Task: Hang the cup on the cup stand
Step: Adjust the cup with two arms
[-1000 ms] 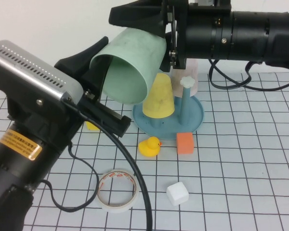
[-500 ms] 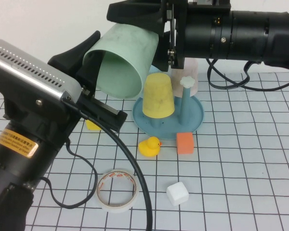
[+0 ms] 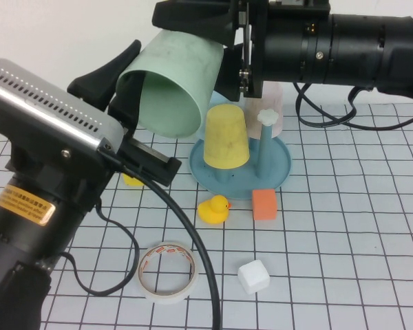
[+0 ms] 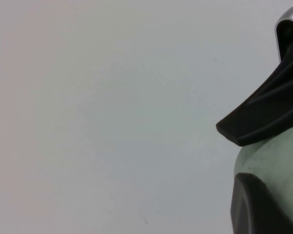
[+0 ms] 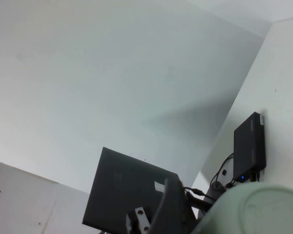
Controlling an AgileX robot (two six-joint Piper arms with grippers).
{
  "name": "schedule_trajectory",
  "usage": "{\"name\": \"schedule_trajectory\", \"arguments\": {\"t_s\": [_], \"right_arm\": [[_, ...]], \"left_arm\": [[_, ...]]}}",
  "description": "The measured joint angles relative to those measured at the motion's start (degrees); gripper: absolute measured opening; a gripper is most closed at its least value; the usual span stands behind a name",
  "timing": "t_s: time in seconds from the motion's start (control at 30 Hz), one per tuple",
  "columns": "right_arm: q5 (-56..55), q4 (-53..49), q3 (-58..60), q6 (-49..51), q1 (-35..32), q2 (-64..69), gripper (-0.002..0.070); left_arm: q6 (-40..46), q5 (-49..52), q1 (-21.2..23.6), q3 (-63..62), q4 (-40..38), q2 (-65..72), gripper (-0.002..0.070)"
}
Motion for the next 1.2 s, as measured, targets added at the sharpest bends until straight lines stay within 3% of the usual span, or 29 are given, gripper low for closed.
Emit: {"name": "schedule_trajectory", "arguments": {"t_s": [0.43,1.2], "right_arm": [[0.1,0.1,0.0,0.0,0.0,0.0,0.0588],[-0.5,0.0,0.0,-0.3,0.0,0.2,0.0571]], "left_arm": [[6.3,-0.3,-0.1,0.0,-1.7,0.0,0.0017],[7.6,0.7,-0.3,0.0,-5.8,0.0,0.0027]]}}
